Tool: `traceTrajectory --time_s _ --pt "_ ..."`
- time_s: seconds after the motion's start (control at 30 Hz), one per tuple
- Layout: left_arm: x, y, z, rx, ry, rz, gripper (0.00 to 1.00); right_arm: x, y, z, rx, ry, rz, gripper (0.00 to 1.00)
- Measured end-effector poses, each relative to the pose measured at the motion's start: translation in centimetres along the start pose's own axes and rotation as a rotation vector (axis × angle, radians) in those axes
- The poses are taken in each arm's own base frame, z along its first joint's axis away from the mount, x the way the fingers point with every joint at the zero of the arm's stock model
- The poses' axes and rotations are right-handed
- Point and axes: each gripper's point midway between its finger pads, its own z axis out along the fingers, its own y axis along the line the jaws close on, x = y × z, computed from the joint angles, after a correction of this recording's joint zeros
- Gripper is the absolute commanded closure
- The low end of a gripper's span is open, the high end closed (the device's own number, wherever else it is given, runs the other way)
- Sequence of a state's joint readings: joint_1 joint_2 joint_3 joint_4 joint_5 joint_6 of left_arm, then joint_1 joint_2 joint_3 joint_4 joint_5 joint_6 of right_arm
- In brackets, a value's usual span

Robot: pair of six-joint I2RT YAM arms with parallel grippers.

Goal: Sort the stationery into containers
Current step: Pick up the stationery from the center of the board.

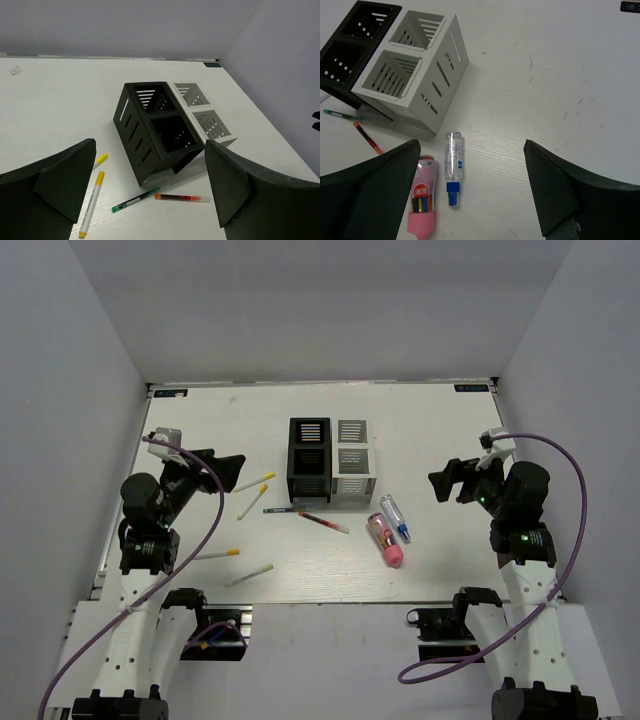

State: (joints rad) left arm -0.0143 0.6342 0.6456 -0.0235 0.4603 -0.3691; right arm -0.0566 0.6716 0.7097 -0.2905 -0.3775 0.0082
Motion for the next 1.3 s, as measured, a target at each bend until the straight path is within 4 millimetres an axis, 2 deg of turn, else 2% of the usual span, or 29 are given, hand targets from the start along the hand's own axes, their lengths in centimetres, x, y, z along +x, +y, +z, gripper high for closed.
traceTrajectory --time_s 0.2,0.3,0.4,0.43,0.5,0.57,0.6,0.63,0.67,0.7,0.73,0.77,0.8,0.93,0.97,1.0,1.17,1.3 --pt "0.2 0.1 0.1 -0.003 0.009 -0.008 0.03 0.4 0.1 -0.1 -0.022 0.016 -0.07 0.1" --pt "0.4 0.2 0.2 -0.006 0.016 -0.015 0.1 1.3 0.0 -0.3 -0.028 0.051 -0.103 0.1" --pt "0.6 0.3 0.3 -0.009 0.023 -0.022 0.27 2.0 -0.2 -0.2 -0.031 0.08 -0.138 0.1" --pt "0.6 0.4 0.3 -0.009 0.025 -0.024 0.51 2.2 -0.3 -0.2 -0.03 0.086 -0.153 0.1" --pt "0.8 0.4 0.4 -0.01 0.031 -0.032 0.75 2.4 -0.4 -0.3 -0.034 0.095 -0.192 0.1" --pt "1.0 0.5 0.4 -0.011 0.039 -0.034 0.96 2.7 -0.5 -0.4 -0.045 0.107 -0.232 0.1" --pt "1.1 0.5 0.4 -0.012 0.045 -0.037 0.96 3.0 -0.4 -0.4 -0.06 0.116 -0.251 0.1" --pt "1.3 0.6 0.5 -0.015 0.053 -0.04 0.89 3.4 -0.2 -0.4 -0.078 0.13 -0.267 0.18" --pt "1.5 0.7 0.6 -0.018 0.06 -0.042 0.48 3.7 -0.1 -0.4 -0.096 0.143 -0.282 0.41" --pt "1.7 0.9 0.8 -0.023 0.073 -0.045 0.3 4.2 0.1 -0.3 -0.123 0.162 -0.297 0.79" --pt "2.1 1.2 1.0 -0.031 0.091 -0.058 0.2 4.8 0.2 -0.1 -0.148 0.189 -0.305 0.95" --pt "2.5 1.5 1.2 -0.041 0.111 -0.074 0.08 5.1 0.4 0.1 -0.173 0.208 -0.31 0.89" --pt "3.0 1.8 1.4 -0.054 0.137 -0.095 0.05 5.5 0.5 0.3 -0.202 0.24 -0.303 0.83" --pt "5.2 3.2 2.3 -0.11 0.243 -0.17 0.01 7.4 0.3 2.3 -0.283 0.349 -0.272 0.61" --pt "5.7 3.5 2.3 -0.122 0.264 -0.182 0.0 8.1 0.3 2.8 -0.298 0.381 -0.255 0.45" --pt "6.2 3.7 2.2 -0.132 0.281 -0.192 0.0 9.0 0.2 3.2 -0.312 0.418 -0.235 0.37" --pt "6.3 3.7 1.8 -0.15 0.289 -0.207 0.0 13.0 0.3 5.1 -0.36 0.574 -0.163 0.22" --pt "6.3 3.6 1.7 -0.151 0.288 -0.209 0.0 14.0 0.8 6.6 -0.389 0.626 -0.162 0.18"
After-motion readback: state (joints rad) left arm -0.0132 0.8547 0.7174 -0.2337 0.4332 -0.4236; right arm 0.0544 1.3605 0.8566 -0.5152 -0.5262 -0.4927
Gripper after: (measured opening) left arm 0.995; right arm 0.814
